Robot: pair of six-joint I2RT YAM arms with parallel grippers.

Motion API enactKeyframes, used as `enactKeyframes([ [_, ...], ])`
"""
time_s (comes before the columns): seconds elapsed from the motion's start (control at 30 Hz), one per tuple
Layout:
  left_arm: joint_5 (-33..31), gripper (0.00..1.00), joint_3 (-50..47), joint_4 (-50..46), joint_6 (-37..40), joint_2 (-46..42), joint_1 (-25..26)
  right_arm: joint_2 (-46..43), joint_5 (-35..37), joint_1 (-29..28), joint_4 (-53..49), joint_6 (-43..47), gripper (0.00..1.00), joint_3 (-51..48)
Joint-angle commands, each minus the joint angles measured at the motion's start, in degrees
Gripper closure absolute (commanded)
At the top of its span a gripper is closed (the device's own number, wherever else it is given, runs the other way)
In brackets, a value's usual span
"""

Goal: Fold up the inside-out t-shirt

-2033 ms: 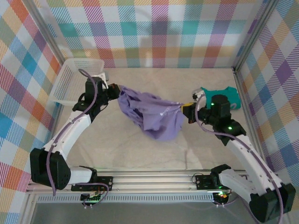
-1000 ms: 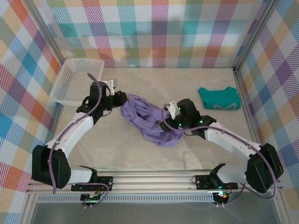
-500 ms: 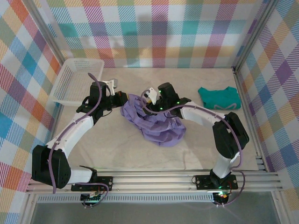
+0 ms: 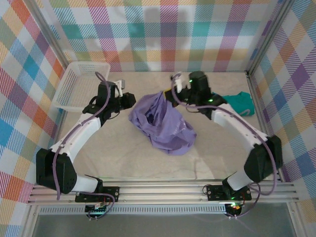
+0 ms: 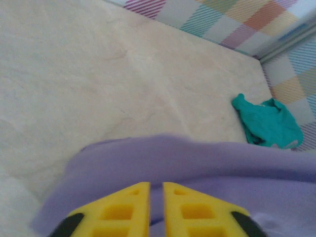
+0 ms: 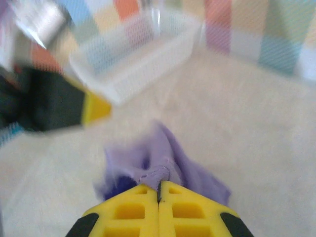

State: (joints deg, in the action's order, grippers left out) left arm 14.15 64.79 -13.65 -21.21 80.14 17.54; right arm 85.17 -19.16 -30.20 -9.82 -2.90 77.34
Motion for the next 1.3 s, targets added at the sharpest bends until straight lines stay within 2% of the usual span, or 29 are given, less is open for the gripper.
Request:
enactKeyframes([
  [0.0, -8.8, 0.74, 2.2, -8.1, 2.7, 0.6, 3.6, 0.1, -1.9, -0.4, -1.3, -8.0, 1.00, 4.1],
  [0.1, -13.4, 0.58, -3.4, -6.3, 1.2, -5.3, 7.0, 3.2, -0.1, 0.4, -3.8, -9.0, 1.00, 5.9],
  [0.23, -9.8, 0.37, -11.0, -0.6, -1.6, -9.8, 12.8, 5.8, -1.6, 1.6, -3.6, -10.5, 1.00, 6.5],
  [0.33, -8.2, 0.32, -11.4, 2.7, -1.1, -6.8, 18.4, 6.5, -1.6, 1.7, -3.5, -10.6, 1.00, 6.6],
  [0.4, -8.5, 0.32, -10.0, 3.1, 0.5, -3.7, 20.8, 6.8, -1.7, 1.8, -3.4, -10.8, 1.00, 6.5],
  [0.53, -11.2, 0.38, -7.5, 2.2, 3.2, 2.4, 21.8, 6.9, -1.4, 1.9, -4.0, -10.3, 1.00, 6.5],
  [0.67, -10.6, 0.45, -5.3, 3.3, 5.1, 7.3, 21.8, 6.7, -1.0, 2.3, -4.3, -9.9, 1.00, 6.4],
  [0.77, -11.5, 0.54, -3.1, 3.4, 5.7, 10.8, 21.8, 6.5, -0.8, 2.5, -4.6, -9.7, 1.00, 6.4],
  [0.87, -13.3, 0.73, -1.1, 4.0, 5.8, 12.9, 21.7, 6.2, -0.2, 2.9, -5.1, -9.2, 1.00, 6.7],
  [0.93, -13.0, 0.91, 0.6, 4.1, 6.0, 12.2, 21.3, 5.5, 1.0, 3.6, -6.6, -8.1, 1.00, 8.2],
  [1.0, -11.4, 1.00, 2.8, 3.3, 6.4, 8.7, 21.1, 3.8, 4.0, 4.9, -9.3, -5.8, 1.00, 10.5],
  [1.17, 2.0, 1.00, 10.2, 6.1, 4.3, -3.4, 22.6, -4.5, 10.0, 9.1, -12.6, -1.4, 1.00, 17.5],
  [1.27, 3.8, 1.00, 17.2, 4.7, 6.6, -5.1, 26.5, -6.6, 12.0, 9.5, -15.5, 1.4, 1.00, 24.1],
])
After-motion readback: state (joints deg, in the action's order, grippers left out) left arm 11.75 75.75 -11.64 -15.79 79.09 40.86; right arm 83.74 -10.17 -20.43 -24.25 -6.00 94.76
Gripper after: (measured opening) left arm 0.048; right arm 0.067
